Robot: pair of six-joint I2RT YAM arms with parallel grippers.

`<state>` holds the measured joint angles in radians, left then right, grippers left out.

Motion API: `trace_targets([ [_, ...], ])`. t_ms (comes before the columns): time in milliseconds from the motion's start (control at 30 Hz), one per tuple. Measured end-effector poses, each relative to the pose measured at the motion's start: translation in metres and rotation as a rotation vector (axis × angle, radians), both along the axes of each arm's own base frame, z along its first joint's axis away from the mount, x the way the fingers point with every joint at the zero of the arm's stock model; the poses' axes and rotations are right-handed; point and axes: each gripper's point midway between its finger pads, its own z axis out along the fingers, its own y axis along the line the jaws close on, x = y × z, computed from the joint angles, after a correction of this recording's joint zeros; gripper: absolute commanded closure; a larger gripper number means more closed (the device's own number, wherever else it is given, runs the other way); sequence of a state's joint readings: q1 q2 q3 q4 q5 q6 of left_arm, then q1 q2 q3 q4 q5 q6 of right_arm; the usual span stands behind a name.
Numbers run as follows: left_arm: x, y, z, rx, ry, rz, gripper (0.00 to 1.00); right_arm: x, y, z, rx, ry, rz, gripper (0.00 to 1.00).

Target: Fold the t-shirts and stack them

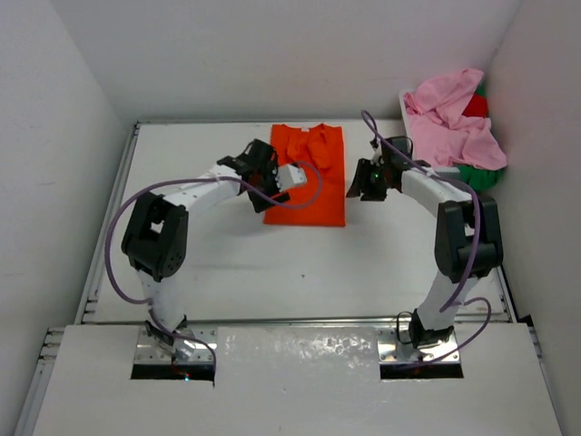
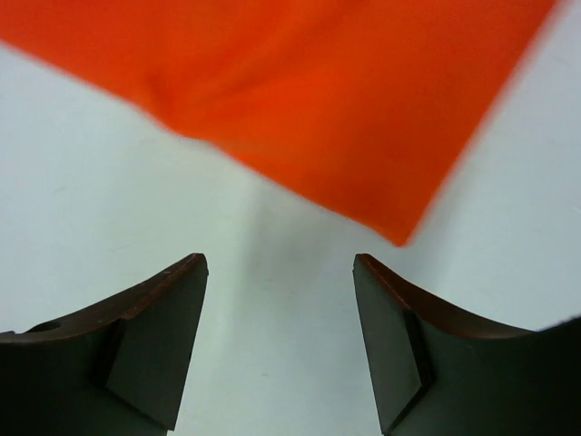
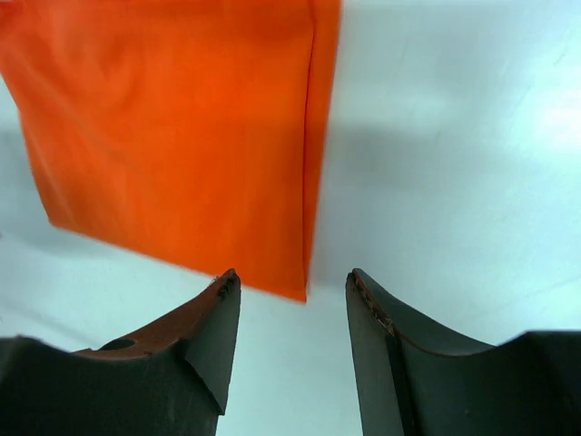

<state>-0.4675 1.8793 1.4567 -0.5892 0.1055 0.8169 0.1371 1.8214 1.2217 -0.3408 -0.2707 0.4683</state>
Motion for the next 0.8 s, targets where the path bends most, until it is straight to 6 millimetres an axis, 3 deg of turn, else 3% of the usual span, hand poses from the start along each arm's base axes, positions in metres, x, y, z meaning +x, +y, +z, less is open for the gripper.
trace_targets([
  [133,-0.039,-0.007,-0.041,0.090,0.067,-0.109,0.36,-0.033,0.013,-0.019,-0.005,0.080,0.041,0.51],
  [200,-0.050,-0.007,-0.055,0.123,0.083,-0.141,0.36,-0.048,0.022,-0.032,0.003,0.132,0.057,0.51],
  [400,-0.040,-0.009,-0.060,0.134,0.013,-0.152,0.36,-0.066,0.027,-0.063,0.001,0.238,0.049,0.51],
  [533,-0.038,-0.006,-0.071,0.143,-0.013,-0.144,0.38,-0.067,0.030,-0.065,0.004,0.249,0.042,0.52],
  [600,-0.036,-0.006,-0.073,0.141,-0.026,-0.141,0.43,-0.067,0.032,-0.065,0.012,0.251,0.038,0.55],
  [633,-0.034,-0.008,-0.073,0.135,-0.038,-0.141,0.50,-0.066,0.033,-0.066,0.015,0.251,0.036,0.58],
  [700,-0.031,-0.010,-0.074,0.122,-0.046,-0.130,0.62,-0.063,0.037,-0.066,0.038,0.250,0.022,0.77],
  [733,-0.031,-0.011,-0.075,0.120,-0.048,-0.129,0.68,-0.063,0.038,-0.069,0.041,0.254,0.024,0.77],
  [800,-0.030,-0.013,-0.077,0.108,-0.046,-0.111,0.83,-0.061,0.042,-0.070,0.067,0.262,0.017,0.87],
])
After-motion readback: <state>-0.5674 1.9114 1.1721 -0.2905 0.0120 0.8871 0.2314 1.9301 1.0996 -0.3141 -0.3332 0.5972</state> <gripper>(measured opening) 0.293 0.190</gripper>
